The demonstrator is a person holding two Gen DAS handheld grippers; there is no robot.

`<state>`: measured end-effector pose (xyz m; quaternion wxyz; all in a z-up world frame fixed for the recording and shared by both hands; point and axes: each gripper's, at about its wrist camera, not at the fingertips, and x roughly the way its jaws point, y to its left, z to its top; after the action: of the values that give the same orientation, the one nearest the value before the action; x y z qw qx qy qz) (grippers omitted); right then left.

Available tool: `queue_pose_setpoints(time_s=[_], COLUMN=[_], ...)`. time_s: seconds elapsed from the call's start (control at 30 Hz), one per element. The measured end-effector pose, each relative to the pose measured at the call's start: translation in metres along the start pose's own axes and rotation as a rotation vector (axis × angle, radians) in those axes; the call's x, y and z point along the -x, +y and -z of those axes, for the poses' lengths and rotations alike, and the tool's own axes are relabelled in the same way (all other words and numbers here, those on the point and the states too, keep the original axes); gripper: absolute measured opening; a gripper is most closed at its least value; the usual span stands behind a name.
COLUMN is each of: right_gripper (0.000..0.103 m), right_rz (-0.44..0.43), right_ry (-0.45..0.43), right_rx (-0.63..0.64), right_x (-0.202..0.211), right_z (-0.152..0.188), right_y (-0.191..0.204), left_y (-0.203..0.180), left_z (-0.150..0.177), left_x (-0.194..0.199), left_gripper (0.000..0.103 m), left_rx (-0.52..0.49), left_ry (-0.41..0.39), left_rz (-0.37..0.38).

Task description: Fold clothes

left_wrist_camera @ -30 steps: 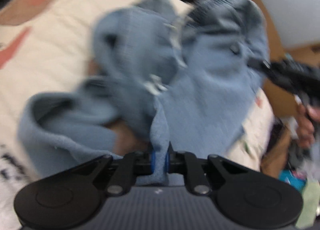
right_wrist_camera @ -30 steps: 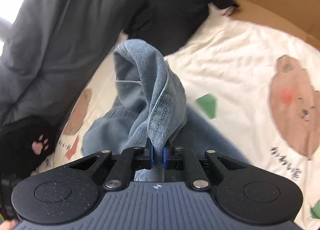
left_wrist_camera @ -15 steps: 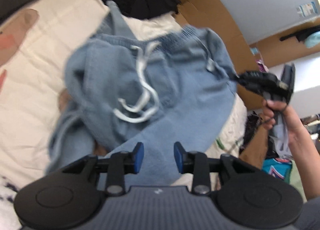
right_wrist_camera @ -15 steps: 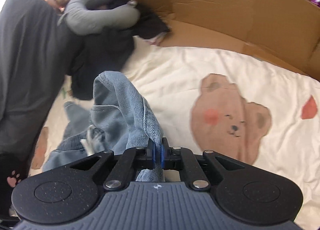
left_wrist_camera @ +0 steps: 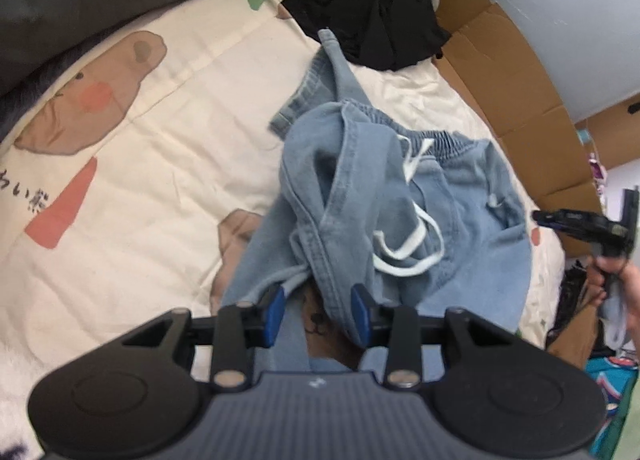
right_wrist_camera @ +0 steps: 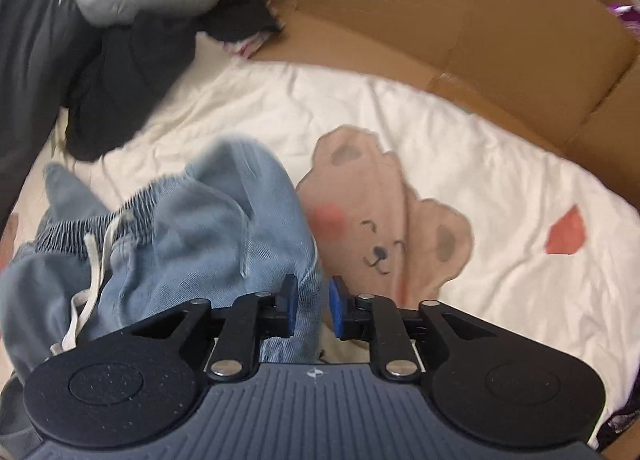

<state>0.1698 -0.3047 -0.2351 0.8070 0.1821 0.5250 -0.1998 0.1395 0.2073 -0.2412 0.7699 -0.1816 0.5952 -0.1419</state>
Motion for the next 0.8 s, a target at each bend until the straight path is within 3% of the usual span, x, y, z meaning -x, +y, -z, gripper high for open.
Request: queue_pose_setpoints(time_s=[0.07, 0.13, 0.27, 0.53, 0.6, 0.67, 0.8], right_gripper=[0.043, 0.043, 0.045, 0.049, 0.051, 0.053, 0.057], right_rz=[-0.008, -0.020, -0.082, -0.230, -0.273, -0.309, -0.359], right_ry=[-0.002, 0.003, 0.051, 0.143, 0.165, 0.183, 0.206], right_rx=[-0.005, -0.011, -0.033, -0.040, -0.029, -0.024, -0.030], right_x=[0.008, 0.015, 0.023, 0.027, 0.029, 0.030, 0.033], right_z=[0.002, 0.005, 0.015, 0.048, 0.058, 0.067, 0.085], right_y=[0.000, 0.001, 0.009, 0.036, 0.043, 0.049, 0.058], left_y=[0.001, -0.001, 0.000, 0.011, 0.011, 0.010, 0.008], left_z=[-0.002, -0.001, 0.004, 0.023, 0.027, 0.030, 0.038], left_x=[-0.006, -0.015, -0.028, -0.056, -0.060, -0.064, -0.069], left_gripper=[0.042, 0.043, 0.055, 0.054, 0.046, 0.011, 0.007], left_rx=[-0.002, -0.003, -0.010, -0.029, -0.041, -0.054, -0.082], left_ry=[-0.003, 0.002, 0.026, 0.086, 0.098, 0.108, 0.128], left_rz=[-0.012, -0.022, -0.056, -0.106, -0.111, -0.113, -0.115])
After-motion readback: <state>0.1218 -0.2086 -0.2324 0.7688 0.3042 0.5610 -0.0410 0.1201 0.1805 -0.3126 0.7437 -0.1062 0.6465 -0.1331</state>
